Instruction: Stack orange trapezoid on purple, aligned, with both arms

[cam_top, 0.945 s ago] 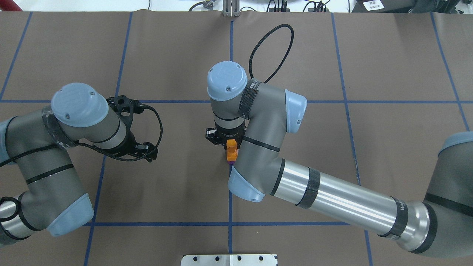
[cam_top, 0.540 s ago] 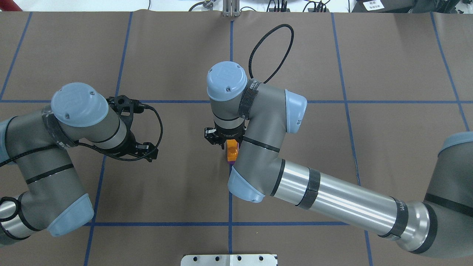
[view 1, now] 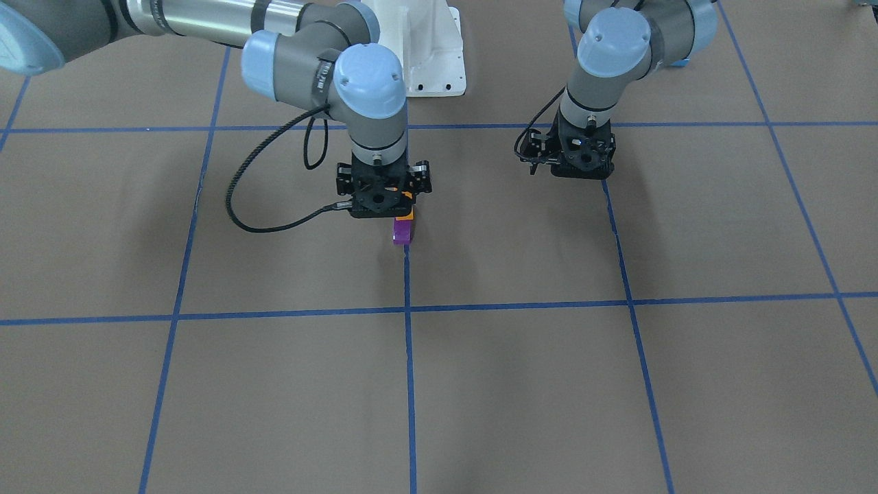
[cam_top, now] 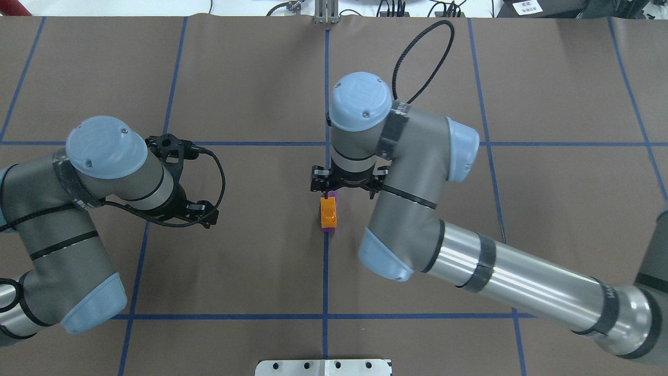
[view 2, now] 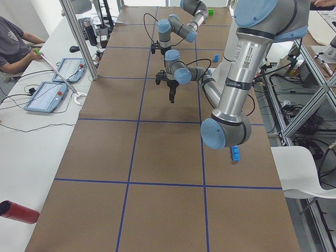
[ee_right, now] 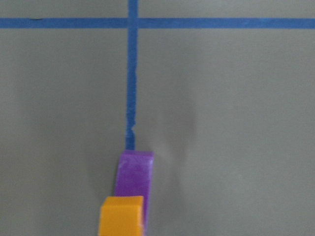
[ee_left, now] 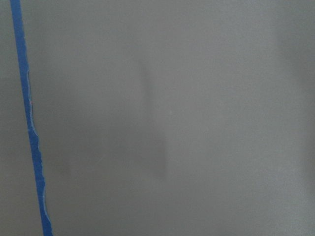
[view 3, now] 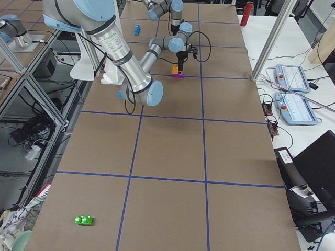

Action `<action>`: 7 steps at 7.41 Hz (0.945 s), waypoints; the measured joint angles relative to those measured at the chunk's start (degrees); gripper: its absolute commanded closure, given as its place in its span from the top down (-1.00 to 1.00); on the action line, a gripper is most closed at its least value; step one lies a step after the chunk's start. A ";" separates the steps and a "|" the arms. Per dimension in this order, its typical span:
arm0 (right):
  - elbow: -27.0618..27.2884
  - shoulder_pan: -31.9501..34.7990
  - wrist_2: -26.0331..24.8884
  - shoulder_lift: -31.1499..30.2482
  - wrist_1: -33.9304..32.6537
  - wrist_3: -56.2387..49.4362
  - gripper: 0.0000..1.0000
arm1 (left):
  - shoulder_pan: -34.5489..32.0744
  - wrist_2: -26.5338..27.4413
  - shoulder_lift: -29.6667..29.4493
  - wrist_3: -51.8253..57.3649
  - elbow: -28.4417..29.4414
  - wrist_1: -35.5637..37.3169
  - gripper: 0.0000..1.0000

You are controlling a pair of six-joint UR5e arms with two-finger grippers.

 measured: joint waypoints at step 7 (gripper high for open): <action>12.84 27.31 10.80 -32.88 0.32 -38.40 1.00 | -23.95 -12.29 15.56 33.07 -2.33 -0.39 1.00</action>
